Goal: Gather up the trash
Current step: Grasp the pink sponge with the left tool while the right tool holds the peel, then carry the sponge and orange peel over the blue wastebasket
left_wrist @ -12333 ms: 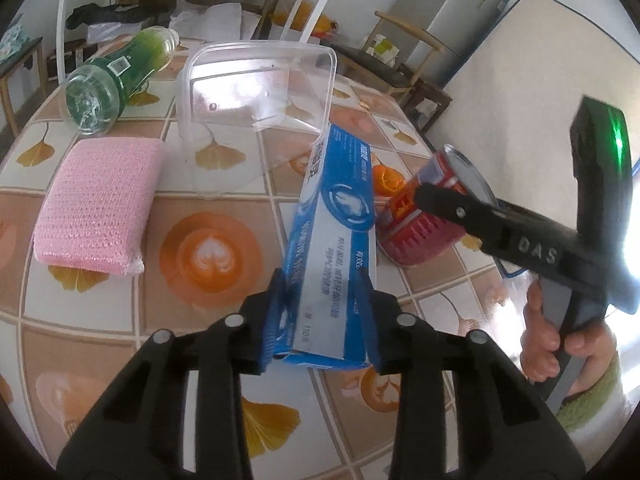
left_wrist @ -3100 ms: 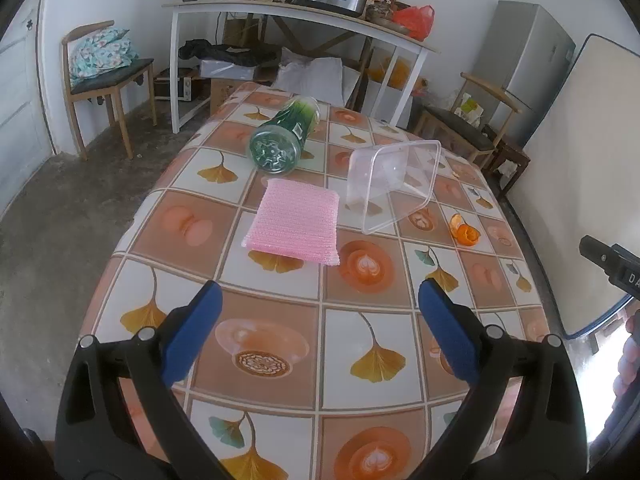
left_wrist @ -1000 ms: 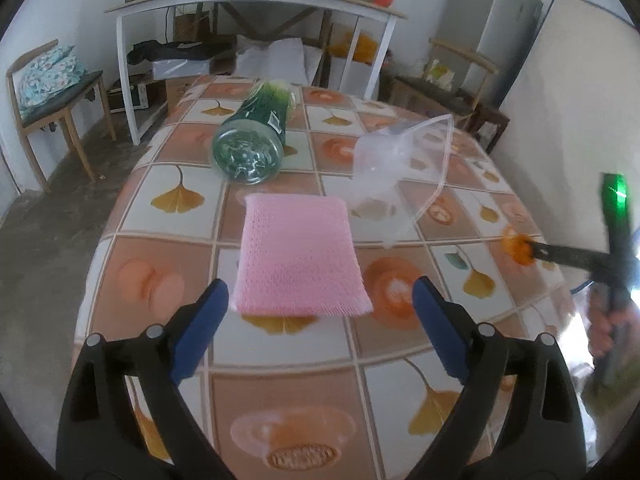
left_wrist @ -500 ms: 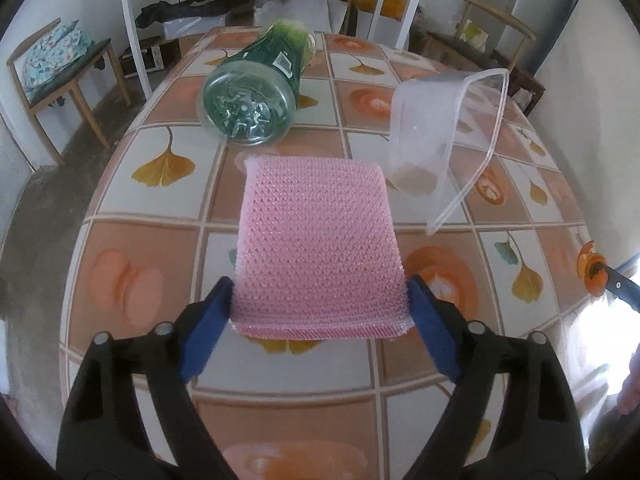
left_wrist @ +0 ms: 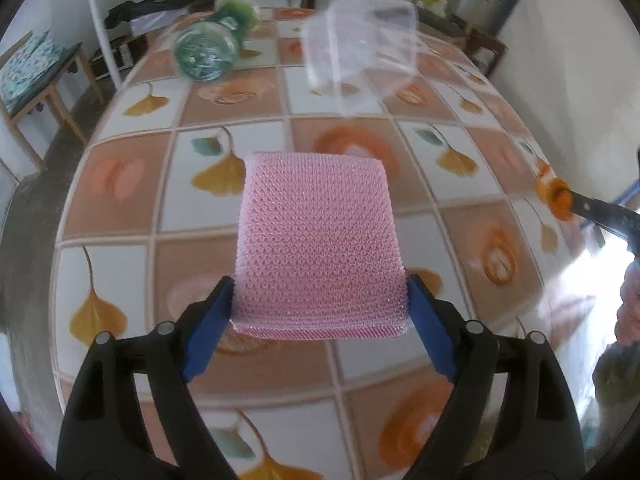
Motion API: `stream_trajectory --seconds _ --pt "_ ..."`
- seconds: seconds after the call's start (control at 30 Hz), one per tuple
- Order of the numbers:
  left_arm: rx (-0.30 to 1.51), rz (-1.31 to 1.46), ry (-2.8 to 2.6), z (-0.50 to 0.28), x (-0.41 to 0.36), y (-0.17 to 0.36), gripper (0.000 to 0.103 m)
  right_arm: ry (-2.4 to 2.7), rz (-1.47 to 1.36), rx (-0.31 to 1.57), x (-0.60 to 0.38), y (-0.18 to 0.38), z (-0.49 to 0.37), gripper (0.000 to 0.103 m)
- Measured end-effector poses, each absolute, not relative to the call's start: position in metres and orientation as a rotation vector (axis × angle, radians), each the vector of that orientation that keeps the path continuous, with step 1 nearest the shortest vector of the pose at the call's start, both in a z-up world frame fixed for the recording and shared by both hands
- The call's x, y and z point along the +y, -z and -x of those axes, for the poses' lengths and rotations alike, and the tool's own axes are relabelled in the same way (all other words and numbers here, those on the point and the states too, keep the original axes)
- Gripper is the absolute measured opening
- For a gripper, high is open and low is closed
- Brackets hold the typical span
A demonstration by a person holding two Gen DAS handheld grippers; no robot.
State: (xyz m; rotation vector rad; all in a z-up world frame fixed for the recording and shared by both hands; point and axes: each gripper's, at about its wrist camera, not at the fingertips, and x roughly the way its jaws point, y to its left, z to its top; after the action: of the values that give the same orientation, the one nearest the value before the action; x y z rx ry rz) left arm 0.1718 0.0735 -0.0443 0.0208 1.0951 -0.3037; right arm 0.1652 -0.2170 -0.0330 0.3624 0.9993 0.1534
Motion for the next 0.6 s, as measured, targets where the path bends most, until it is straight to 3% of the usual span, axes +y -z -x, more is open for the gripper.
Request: stream_trajectory --seconds 0.47,0.6 --pt "1.077 -0.117 0.272 -0.186 0.053 0.047 0.088 -0.131 -0.328 1.046 -0.200 0.050 -0.159 0.007" --pt "1.078 -0.138 0.267 -0.185 0.050 0.049 0.079 -0.131 -0.323 1.050 -0.200 0.050 -0.160 0.007"
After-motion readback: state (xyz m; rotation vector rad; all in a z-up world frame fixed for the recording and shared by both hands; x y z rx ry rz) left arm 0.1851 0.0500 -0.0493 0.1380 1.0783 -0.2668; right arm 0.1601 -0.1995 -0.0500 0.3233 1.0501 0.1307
